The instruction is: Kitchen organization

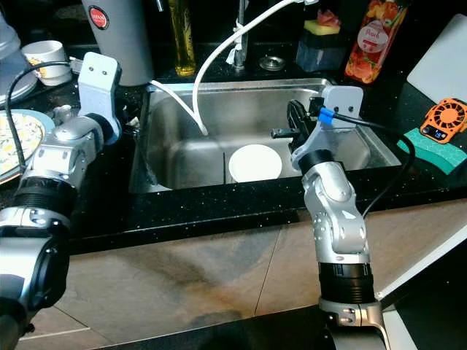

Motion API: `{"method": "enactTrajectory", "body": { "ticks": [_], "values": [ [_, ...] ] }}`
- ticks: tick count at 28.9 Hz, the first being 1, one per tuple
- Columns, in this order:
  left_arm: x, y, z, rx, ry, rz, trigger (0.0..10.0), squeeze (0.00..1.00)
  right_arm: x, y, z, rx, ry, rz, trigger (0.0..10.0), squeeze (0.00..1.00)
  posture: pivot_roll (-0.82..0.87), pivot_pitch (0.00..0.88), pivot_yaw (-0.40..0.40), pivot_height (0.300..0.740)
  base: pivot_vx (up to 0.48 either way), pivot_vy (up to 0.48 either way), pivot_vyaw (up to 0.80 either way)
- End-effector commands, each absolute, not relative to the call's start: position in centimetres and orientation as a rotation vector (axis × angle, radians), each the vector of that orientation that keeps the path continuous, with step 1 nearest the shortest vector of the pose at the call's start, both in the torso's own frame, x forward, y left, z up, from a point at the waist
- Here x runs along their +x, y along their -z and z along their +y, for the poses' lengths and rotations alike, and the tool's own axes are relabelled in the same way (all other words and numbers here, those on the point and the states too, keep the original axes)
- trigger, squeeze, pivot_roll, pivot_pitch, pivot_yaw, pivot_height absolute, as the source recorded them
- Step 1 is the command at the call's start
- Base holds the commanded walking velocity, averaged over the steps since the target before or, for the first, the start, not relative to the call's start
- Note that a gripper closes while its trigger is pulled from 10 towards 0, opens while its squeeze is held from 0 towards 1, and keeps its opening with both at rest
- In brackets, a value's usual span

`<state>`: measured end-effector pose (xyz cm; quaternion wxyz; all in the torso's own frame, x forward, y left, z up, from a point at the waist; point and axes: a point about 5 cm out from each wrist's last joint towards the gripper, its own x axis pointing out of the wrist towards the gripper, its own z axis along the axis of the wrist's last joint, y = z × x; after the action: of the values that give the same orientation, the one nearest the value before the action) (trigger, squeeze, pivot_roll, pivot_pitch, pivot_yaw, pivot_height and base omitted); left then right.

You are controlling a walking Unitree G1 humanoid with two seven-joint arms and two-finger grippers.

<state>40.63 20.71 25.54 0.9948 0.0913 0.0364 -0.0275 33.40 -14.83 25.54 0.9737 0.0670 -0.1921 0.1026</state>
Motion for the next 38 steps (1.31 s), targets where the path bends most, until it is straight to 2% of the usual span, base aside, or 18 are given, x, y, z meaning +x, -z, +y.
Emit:
{"method": "enactTrajectory", "body": {
  "ticks": [1, 7, 8, 9, 14, 19, 27, 29, 30, 33, 38],
  "values": [
    [40.6, -25.6, 20.5, 0.157, 0.040, 0.077, 10.0, 1.00, 33.3, -25.6, -14.6, 0.132, -0.221, -0.386, 10.0, 0.00, 0.11, 0.063, -0.022, 0.740, 0.000, 0.000, 0.00],
    [40.7, -25.1, 20.4, 0.112, -0.002, 0.094, 10.0, 1.00, 33.2, -25.5, -14.7, 0.134, -0.216, -0.384, 10.0, 0.00, 0.11, 0.063, -0.022, 0.740, 0.000, 0.000, 0.00],
    [40.7, -25.1, 20.2, 0.102, -0.003, 0.095, 10.0, 0.69, 33.2, -25.5, -14.8, 0.133, -0.215, -0.385, 10.0, 0.00, 0.10, 0.066, -0.023, 0.740, 0.000, 0.000, 0.00],
    [40.8, -25.1, 20.1, 0.090, -0.002, 0.096, 10.0, 0.00, 33.2, -25.5, -14.8, 0.133, -0.215, -0.385, 10.0, 0.00, 0.10, 0.066, -0.023, 0.740, 0.000, 0.000, 0.00],
    [40.8, -25.1, 19.5, -0.031, -0.037, 0.109, 10.0, 0.00, 33.2, -25.6, -14.9, 0.133, -0.211, -0.386, 10.0, 0.00, 0.10, 0.072, -0.019, 0.740, 0.000, 0.000, 0.00],
    [40.8, -24.4, 20.3, -0.126, -0.127, 0.139, 10.0, 0.00, 33.1, -25.5, -15.0, 0.135, -0.207, -0.382, 10.0, 0.00, 0.10, 0.077, -0.017, 0.740, 0.000, 0.000, 0.00],
    [40.7, -23.5, 21.1, -0.120, -0.183, 0.160, 10.0, 0.00, 33.1, -25.5, -15.0, 0.136, -0.204, -0.382, 10.0, 0.00, 0.09, 0.082, -0.017, 0.740, 0.000, 0.000, 0.00],
    [40.8, -22.6, 21.1, -0.177, -0.182, 0.194, 10.0, 0.00, 33.1, -25.5, -15.0, 0.136, -0.203, -0.382, 10.0, 0.00, 0.09, 0.083, -0.017, 0.740, 0.000, 0.000, 0.00],
    [40.9, -22.0, 20.4, -0.255, -0.104, 0.227, 10.0, 0.00, 33.1, -25.5, -15.0, 0.137, -0.203, -0.383, 10.0, 0.00, 0.09, 0.083, -0.015, 0.740, 0.000, 0.000, 0.00],
    [41.0, -21.9, 19.2, -0.333, 0.039, 0.235, 10.0, 0.00, 33.1, -25.6, -15.0, 0.137, -0.201, -0.384, 10.0, 0.00, 0.09, 0.083, -0.015, 0.740, 0.000, 0.000, 0.00],
    [41.2, -23.1, 17.9, -0.319, 0.214, 0.166, 10.0, 0.00, 33.1, -25.6, -15.0, 0.138, -0.199, -0.386, 10.0, 0.00, 0.08, 0.083, -0.016, 0.740, 0.000, 0.000, 0.00]
  ]
}}
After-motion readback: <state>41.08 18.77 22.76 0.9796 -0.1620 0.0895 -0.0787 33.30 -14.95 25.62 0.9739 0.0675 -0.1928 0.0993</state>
